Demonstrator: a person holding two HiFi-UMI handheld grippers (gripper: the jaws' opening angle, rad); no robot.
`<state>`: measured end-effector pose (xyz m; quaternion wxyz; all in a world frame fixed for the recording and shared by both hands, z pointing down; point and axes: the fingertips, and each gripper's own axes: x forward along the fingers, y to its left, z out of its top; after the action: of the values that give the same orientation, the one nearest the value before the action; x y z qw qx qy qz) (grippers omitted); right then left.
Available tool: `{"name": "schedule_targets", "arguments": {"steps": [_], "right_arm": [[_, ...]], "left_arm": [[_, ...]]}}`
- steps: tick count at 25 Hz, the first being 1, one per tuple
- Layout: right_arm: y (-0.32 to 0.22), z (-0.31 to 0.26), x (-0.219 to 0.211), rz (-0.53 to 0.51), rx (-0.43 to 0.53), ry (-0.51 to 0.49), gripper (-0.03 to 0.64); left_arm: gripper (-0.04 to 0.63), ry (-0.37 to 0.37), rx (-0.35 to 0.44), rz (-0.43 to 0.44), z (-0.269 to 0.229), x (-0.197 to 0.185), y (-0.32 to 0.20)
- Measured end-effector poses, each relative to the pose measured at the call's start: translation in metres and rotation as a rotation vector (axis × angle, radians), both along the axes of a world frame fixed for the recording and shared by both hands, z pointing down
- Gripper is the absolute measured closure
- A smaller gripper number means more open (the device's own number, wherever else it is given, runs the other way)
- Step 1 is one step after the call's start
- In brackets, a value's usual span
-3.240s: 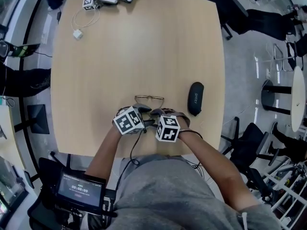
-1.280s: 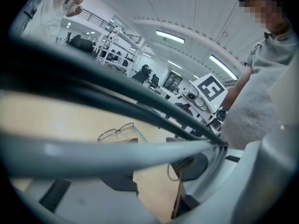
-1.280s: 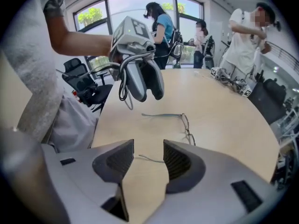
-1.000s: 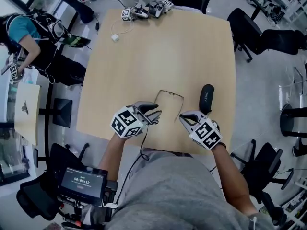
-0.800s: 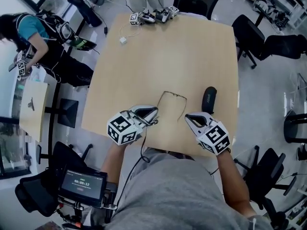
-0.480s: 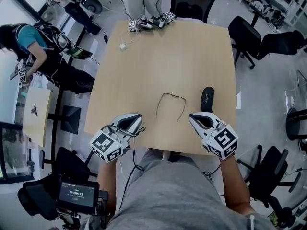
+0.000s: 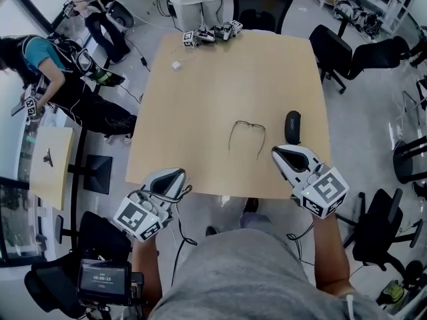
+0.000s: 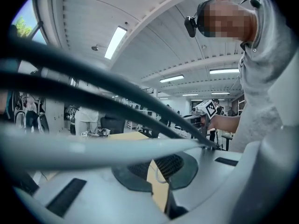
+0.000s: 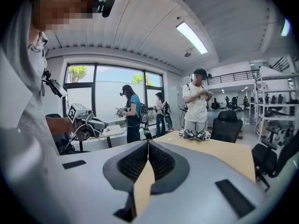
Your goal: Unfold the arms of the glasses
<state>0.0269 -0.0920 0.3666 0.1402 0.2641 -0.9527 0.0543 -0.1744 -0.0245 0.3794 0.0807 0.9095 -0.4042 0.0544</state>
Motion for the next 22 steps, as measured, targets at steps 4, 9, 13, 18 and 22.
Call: {"name": "schedule_targets", "arguments": {"steps": [4, 9, 13, 18, 22], "right_arm": [[0.051, -0.014, -0.019, 0.070, -0.008, -0.084, 0.607], [0.122, -0.022, -0.043, 0.110, 0.019, -0.096, 0.607], [0.173, -0.029, -0.043, 0.149, 0.030, -0.099, 0.607], [0.219, -0.038, -0.030, 0.181, 0.051, -0.080, 0.607], [0.247, -0.045, -0.018, 0.189, 0.061, -0.074, 0.607]], "left_arm": [[0.589, -0.033, 0.034, 0.024, -0.006, -0.028, 0.049], [0.589, -0.036, 0.081, 0.054, -0.011, -0.060, 0.109], [0.589, -0.025, 0.099, 0.083, -0.015, -0.068, 0.144], [0.589, -0.012, 0.119, 0.124, -0.021, -0.054, 0.170], [0.589, -0.009, 0.123, 0.146, -0.024, -0.036, 0.194]]}}
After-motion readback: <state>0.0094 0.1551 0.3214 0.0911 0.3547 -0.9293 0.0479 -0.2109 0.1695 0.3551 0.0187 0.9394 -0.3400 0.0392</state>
